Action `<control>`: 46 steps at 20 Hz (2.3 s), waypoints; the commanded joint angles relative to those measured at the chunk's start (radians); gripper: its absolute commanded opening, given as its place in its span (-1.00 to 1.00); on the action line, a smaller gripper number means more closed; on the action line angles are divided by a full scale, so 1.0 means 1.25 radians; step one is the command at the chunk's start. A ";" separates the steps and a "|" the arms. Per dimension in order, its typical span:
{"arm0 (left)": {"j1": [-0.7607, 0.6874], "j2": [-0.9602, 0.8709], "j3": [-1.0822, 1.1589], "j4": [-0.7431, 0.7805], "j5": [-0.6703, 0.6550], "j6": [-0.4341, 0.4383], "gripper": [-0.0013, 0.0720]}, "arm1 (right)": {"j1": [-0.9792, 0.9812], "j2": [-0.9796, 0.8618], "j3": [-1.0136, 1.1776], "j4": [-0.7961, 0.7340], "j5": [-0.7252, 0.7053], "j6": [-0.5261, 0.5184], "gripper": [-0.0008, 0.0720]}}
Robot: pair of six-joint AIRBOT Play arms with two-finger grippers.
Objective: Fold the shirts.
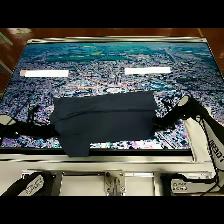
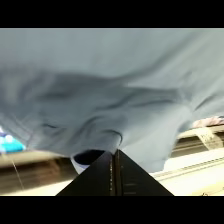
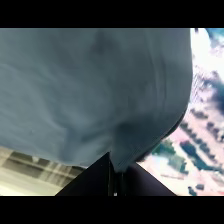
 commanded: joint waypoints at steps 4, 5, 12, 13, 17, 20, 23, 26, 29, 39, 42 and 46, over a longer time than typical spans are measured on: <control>-0.005 -0.126 0.242 -0.026 0.005 0.004 -0.87 | 0.032 0.002 0.176 -0.008 -0.178 0.057 -0.81; -0.006 -0.177 0.282 -0.034 0.008 0.004 -0.87 | 0.039 -0.020 0.212 -0.017 -0.195 0.067 -0.81; -0.006 -0.465 0.539 -0.092 0.009 -0.052 -0.87 | 0.044 -0.183 0.391 -0.020 -0.261 0.126 -0.81; -0.006 -0.495 0.554 -0.092 0.012 -0.069 -0.87 | 0.044 -0.200 0.392 -0.020 -0.269 0.137 -0.81; -0.006 -0.587 0.565 -0.093 0.007 -0.118 -0.44 | 0.044 -0.261 0.392 -0.005 -0.267 0.150 -0.46; 0.003 -0.590 0.567 -0.092 0.004 -0.119 -0.02 | 0.032 -0.245 0.400 -0.014 -0.266 0.109 0.66; 0.031 -0.579 0.587 -0.093 -0.031 -0.120 -0.02 | -0.002 -0.213 0.401 -0.122 -0.242 0.128 0.67; 0.033 -0.569 0.595 -0.093 -0.078 -0.110 -0.02 | -0.042 -0.243 0.401 0.045 -0.216 0.116 0.90; 0.018 -0.567 0.598 -0.097 -0.100 -0.107 -0.02 | -0.043 -0.294 0.401 0.157 -0.209 0.087 0.90; -0.135 -0.569 0.598 -0.307 0.041 -0.047 -0.56 | -0.029 -0.224 0.401 0.305 -0.137 -0.045 -0.81; -0.275 -0.577 0.598 -0.314 0.169 -0.029 -0.87 | -0.030 -0.093 0.401 0.305 -0.081 -0.025 -0.81; -0.476 -0.609 0.598 -0.356 0.288 -0.029 -0.87 | -0.030 0.082 0.401 0.293 0.023 0.063 -0.81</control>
